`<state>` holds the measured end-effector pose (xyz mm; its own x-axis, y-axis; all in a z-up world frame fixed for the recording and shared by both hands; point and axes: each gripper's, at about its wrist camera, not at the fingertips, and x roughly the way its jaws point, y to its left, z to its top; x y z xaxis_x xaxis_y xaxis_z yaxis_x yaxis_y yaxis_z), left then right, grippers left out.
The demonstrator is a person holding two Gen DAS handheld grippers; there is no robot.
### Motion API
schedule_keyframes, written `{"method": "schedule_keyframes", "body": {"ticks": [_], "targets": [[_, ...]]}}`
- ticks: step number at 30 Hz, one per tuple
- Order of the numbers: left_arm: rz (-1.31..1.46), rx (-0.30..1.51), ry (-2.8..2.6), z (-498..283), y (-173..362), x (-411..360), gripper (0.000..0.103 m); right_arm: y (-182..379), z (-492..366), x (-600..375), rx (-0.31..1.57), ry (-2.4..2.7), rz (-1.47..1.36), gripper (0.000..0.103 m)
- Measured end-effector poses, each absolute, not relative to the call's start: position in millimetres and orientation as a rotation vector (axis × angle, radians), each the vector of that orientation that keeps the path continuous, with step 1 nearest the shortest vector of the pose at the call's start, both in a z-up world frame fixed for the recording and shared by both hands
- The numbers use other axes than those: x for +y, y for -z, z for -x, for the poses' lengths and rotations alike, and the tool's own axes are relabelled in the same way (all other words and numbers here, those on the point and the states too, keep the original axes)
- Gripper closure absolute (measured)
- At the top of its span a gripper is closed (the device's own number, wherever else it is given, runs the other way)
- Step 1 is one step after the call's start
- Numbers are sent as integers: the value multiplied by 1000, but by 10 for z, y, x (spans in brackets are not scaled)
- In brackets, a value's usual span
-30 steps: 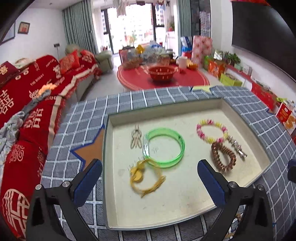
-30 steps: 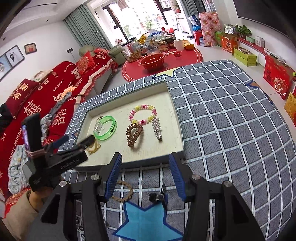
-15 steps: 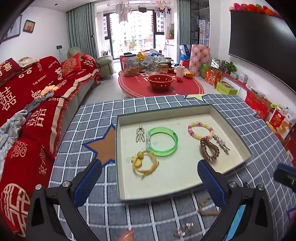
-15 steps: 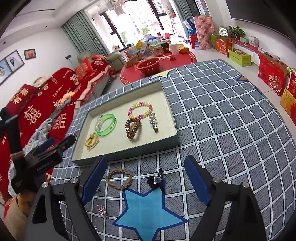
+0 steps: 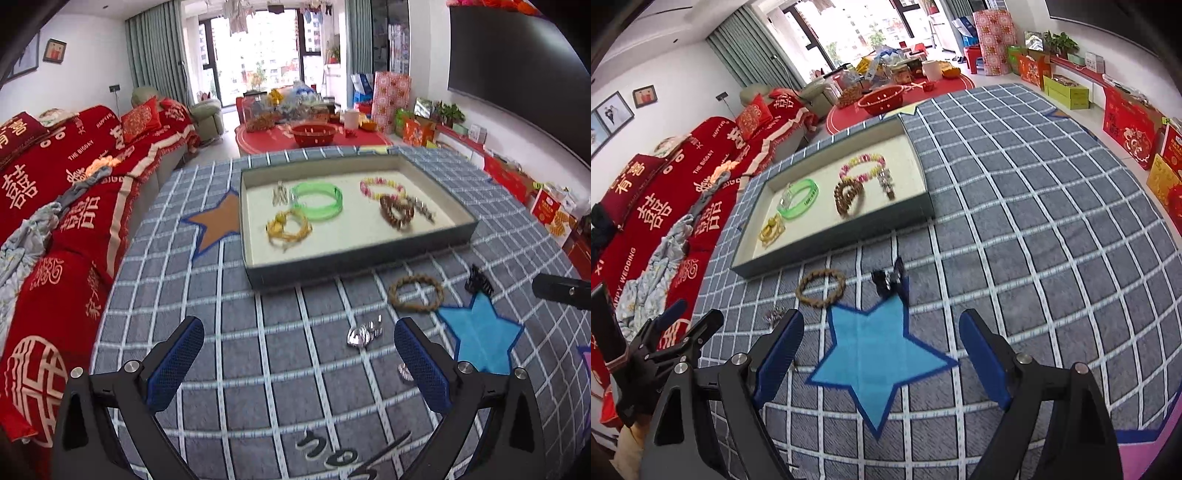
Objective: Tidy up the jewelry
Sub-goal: 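Open the left tool to drop the yellow necklace in the tray and withdraw both tools, then grasp silver heart pendant with left tool while right tool grasps black claw clip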
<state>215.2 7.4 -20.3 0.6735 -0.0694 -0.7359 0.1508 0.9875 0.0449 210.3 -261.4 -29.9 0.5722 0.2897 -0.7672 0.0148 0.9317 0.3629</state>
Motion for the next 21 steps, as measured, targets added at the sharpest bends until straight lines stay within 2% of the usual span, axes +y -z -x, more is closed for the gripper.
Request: {"method": "schedule_keyframes", "body": {"ticks": [5, 21], "targets": [[-98, 891, 149, -2137, 405, 30, 0, 426, -2034, -2602, 997, -142, -321, 15], [-135, 920, 135, -2313, 618, -48, 0, 623, -2170, -2362, 1048, -116, -191, 15]]}}
